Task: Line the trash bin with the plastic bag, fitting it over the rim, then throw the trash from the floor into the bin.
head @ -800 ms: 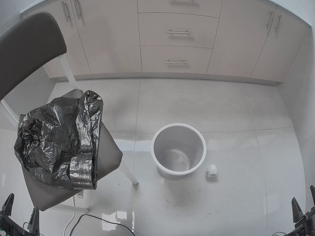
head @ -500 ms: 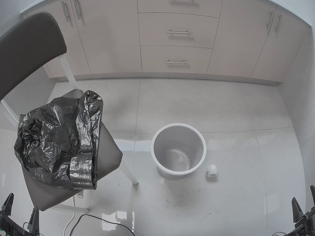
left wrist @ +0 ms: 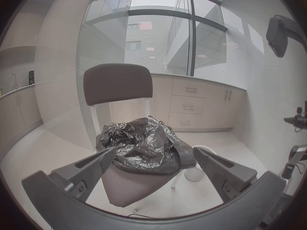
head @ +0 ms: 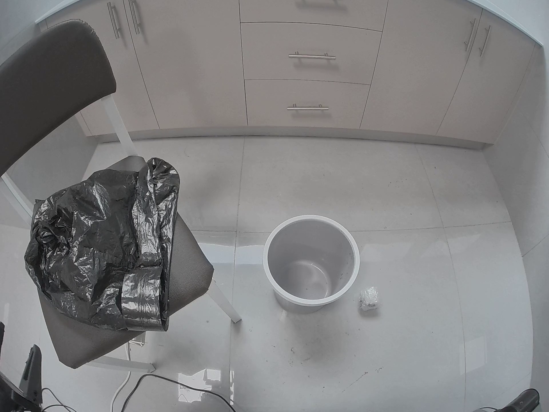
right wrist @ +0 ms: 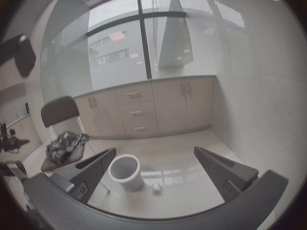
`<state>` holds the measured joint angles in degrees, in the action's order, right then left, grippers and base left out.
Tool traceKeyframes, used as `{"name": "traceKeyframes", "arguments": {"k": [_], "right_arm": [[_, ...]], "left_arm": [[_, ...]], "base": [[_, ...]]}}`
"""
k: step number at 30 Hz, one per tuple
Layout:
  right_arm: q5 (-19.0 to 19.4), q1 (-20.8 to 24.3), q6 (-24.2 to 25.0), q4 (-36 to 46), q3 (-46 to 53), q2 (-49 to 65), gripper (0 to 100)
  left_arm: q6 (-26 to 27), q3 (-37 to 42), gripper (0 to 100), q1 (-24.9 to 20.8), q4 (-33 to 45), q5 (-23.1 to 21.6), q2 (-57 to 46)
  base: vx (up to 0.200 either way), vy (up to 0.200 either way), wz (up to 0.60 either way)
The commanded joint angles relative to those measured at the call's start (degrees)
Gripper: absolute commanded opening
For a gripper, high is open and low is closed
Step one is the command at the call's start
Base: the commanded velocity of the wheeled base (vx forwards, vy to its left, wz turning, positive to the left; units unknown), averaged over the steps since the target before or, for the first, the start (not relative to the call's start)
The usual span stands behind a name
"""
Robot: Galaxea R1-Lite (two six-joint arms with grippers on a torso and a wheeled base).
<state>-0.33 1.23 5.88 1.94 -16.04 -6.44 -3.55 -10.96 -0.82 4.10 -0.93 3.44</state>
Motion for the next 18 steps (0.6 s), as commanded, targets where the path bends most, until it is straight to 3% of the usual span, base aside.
{"name": "traceKeyframes", "arguments": {"k": [1,3,5,9,11,14,15,18], "right_arm": [[0.1,2.1,4.1,-1.5,-23.7,-27.0,100],[-0.2,2.1,4.3,-4.8,-23.4,-30.9,100],[-0.4,2.9,4.7,-11.2,-23.0,-39.1,100],[-0.5,5.1,6.9,-14.7,-22.3,-45.0,100],[-2.0,8.2,10.1,-18.9,-21.3,-49.8,100],[-3.7,9.7,10.5,-22.0,-20.4,-53.0,100],[-5.4,11.9,10.5,-24.4,-19.6,-55.2,100],[-8.3,14.8,10.6,-27.8,-18.0,-57.5,100]], "left_arm": [[2.1,-17.2,100,0.2,5.3,1.0,17.7],[4.8,-19.2,100,1.0,5.3,1.8,21.7],[14.6,-21.7,100,1.6,5.0,2.1,30.8],[17.1,-22.3,100,0.4,4.2,2.1,38.3],[19.6,-24.5,100,-2.4,3.4,2.2,47.1],[22.7,-25.3,100,-3.9,3.0,2.5,52.6],[26.9,-25.8,100,-5.3,1.3,3.7,56.9],[31.4,-25.9,100,-9.8,-3.2,6.4,61.8]], "base": [[0.0,0.0,0.0],[0.0,0.0,0.0],[0.0,0.0,0.0],[0.0,0.0,0.0],[0.0,0.0,0.0],[0.0,0.0,0.0],[0.0,0.0,0.0],[0.0,0.0,0.0]]}}
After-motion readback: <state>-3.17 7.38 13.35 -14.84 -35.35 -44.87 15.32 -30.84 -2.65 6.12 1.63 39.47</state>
